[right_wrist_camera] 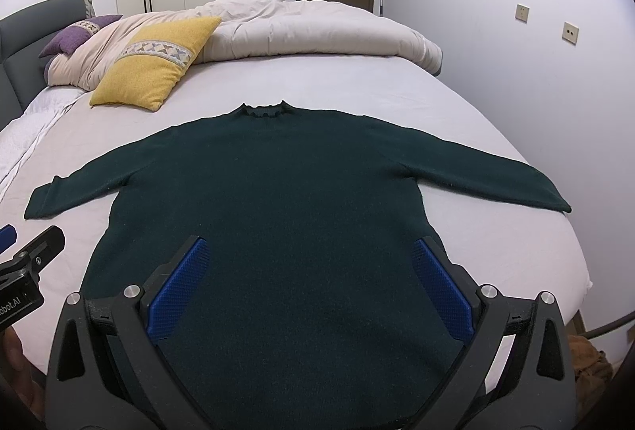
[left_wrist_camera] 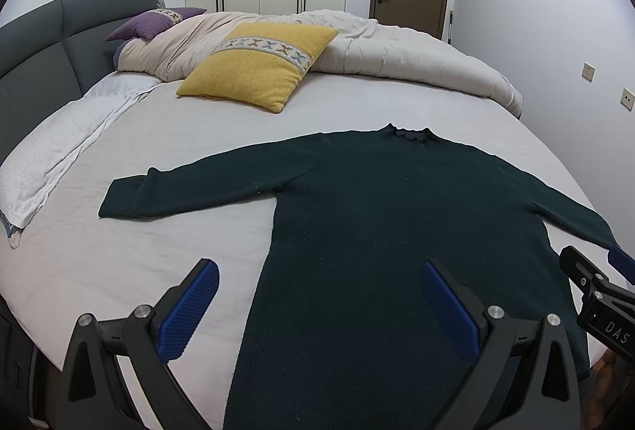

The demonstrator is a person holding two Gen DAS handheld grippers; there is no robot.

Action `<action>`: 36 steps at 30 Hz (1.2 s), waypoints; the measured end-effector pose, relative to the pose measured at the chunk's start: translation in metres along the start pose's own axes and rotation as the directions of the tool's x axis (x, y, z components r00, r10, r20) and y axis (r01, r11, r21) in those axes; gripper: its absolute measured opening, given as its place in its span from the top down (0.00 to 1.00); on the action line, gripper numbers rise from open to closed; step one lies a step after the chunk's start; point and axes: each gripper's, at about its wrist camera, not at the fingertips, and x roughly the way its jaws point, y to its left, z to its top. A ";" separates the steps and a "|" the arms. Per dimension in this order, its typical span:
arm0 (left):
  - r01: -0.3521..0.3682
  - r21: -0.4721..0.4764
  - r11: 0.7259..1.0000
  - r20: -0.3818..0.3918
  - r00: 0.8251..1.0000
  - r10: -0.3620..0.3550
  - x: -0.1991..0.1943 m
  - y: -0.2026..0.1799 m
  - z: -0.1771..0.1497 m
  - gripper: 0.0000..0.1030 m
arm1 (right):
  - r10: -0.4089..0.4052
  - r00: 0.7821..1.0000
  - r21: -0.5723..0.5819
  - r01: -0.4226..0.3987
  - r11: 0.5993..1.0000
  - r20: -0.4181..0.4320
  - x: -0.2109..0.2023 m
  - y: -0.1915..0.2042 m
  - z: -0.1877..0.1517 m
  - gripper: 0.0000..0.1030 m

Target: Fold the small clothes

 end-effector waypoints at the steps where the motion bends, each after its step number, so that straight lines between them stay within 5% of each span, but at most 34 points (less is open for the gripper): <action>1: 0.000 0.000 1.000 0.000 1.000 0.000 0.000 0.000 0.000 0.00 | 0.000 1.000 0.000 0.000 1.000 0.000 0.003 -0.001 -0.003 0.00; 36: 0.001 -0.001 1.000 -0.002 1.000 -0.001 -0.001 0.008 -0.003 0.00 | -0.001 1.000 -0.007 0.001 1.000 -0.009 0.014 0.013 -0.019 0.00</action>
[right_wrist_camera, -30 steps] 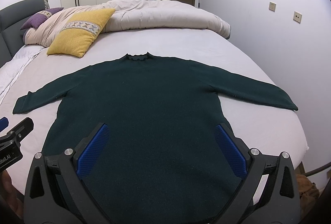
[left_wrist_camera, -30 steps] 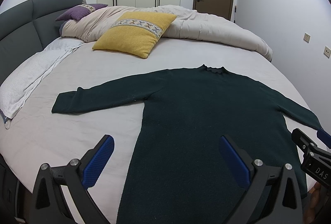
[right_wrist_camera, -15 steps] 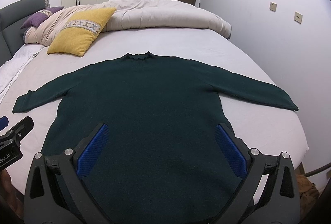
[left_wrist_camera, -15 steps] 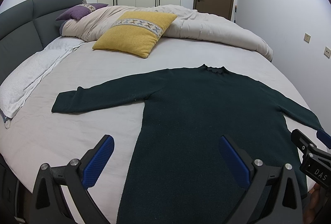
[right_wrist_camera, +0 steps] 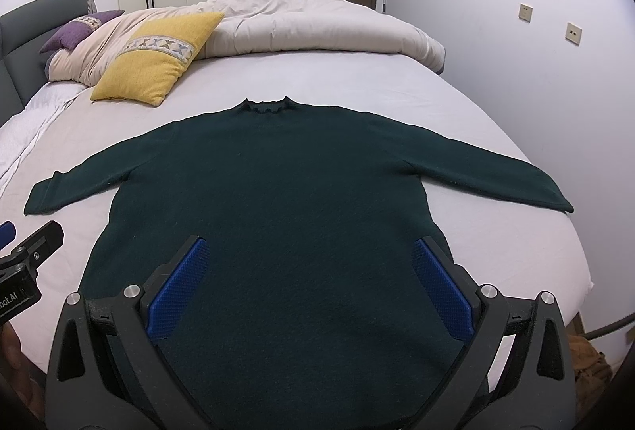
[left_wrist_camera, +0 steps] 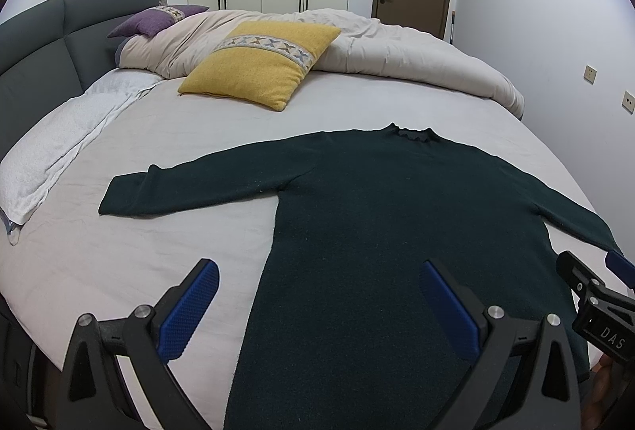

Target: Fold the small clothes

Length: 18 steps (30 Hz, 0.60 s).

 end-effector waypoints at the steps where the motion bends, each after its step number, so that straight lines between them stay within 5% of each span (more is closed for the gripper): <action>1: 0.000 0.000 1.000 0.000 1.000 0.000 0.000 0.000 0.000 0.00 | 0.001 1.000 0.000 -0.001 1.000 0.000 0.000 -0.001 0.002 0.00; 18: 0.000 -0.003 1.000 -0.004 1.000 0.000 -0.002 0.009 -0.006 0.00 | 0.002 1.000 -0.004 -0.003 1.000 -0.009 0.003 0.003 0.002 0.00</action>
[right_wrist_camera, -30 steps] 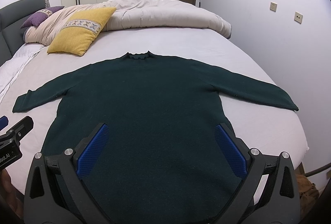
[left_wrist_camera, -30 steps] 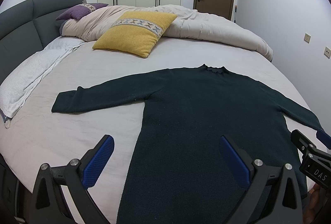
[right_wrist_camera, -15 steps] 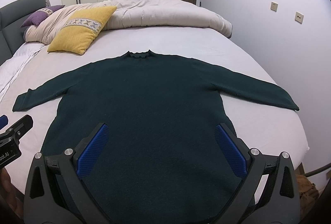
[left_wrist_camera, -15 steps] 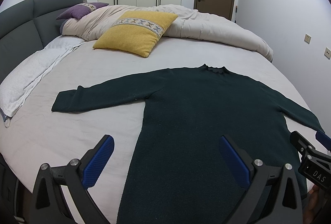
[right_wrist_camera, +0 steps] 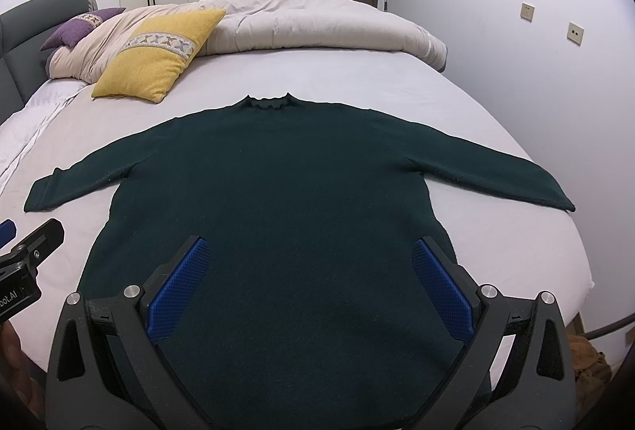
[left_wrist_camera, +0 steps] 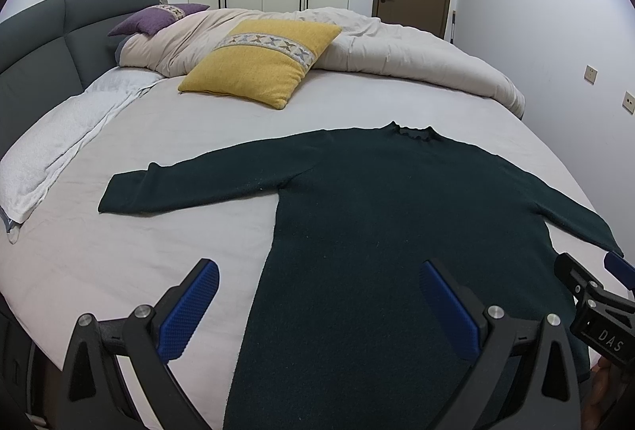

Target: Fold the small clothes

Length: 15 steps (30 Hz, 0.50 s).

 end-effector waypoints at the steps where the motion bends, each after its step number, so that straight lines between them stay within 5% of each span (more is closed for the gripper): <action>1: 0.000 -0.001 1.000 0.000 1.000 0.000 0.000 0.000 0.000 0.00 | 0.000 1.000 0.000 0.000 1.000 0.000 0.000 0.000 0.000 0.00; 15: 0.046 -0.029 0.999 -0.043 0.998 -0.047 0.015 -0.002 -0.003 0.00 | 0.048 0.999 0.068 -0.046 0.997 -0.026 0.012 -0.029 0.003 0.00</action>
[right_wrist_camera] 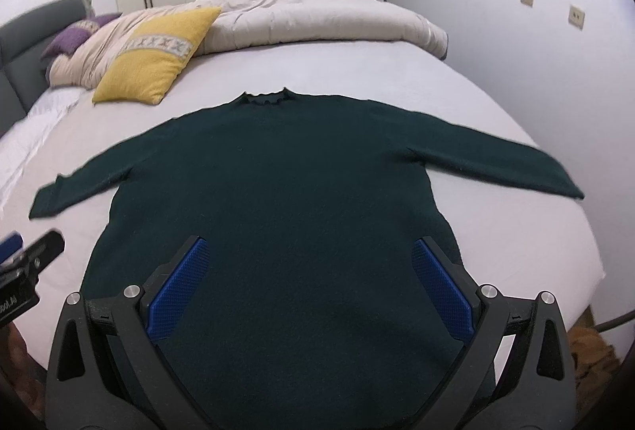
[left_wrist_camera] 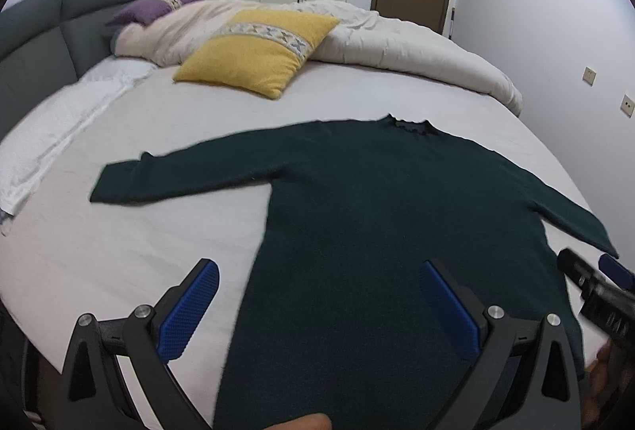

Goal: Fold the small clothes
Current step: 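Grasp the sweater sleeve cuff with the right gripper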

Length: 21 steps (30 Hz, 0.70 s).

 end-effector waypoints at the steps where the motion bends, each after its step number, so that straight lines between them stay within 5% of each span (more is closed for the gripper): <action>1: 0.017 -0.009 1.000 -0.007 1.000 -0.017 0.003 0.001 0.000 0.00 | 0.010 1.000 0.032 -0.010 0.999 -0.002 0.004 -0.014 0.003 0.00; 4: 0.049 -0.035 0.998 -0.032 0.998 -0.050 0.011 0.001 0.001 0.00 | 0.041 0.999 0.201 -0.039 0.979 -0.004 0.017 -0.085 0.010 0.00; 7: 0.084 -0.040 0.996 -0.065 0.994 -0.087 0.023 -0.002 0.002 0.00 | 0.031 1.000 0.420 -0.027 0.907 -0.003 0.036 -0.185 0.010 0.00; 12: 0.182 -0.081 0.980 -0.119 0.974 -0.190 0.049 -0.015 0.009 0.00 | 0.008 1.000 0.734 0.009 0.679 -0.020 0.065 -0.350 -0.015 0.08; 14: 0.263 -0.109 0.958 -0.127 0.953 -0.276 0.061 -0.023 0.012 0.00 | 0.019 0.999 0.799 0.014 0.601 -0.031 0.077 -0.393 -0.024 0.14; 17: 0.267 -0.104 0.958 -0.155 0.947 -0.281 0.074 -0.039 0.016 0.00 | 0.044 0.999 0.858 -0.029 0.513 0.007 0.092 -0.433 -0.031 0.19; 21: 0.261 -0.116 0.958 -0.224 0.933 -0.281 0.093 -0.047 0.018 0.00 | 0.044 0.996 0.878 -0.093 0.469 0.082 0.111 -0.457 -0.020 0.21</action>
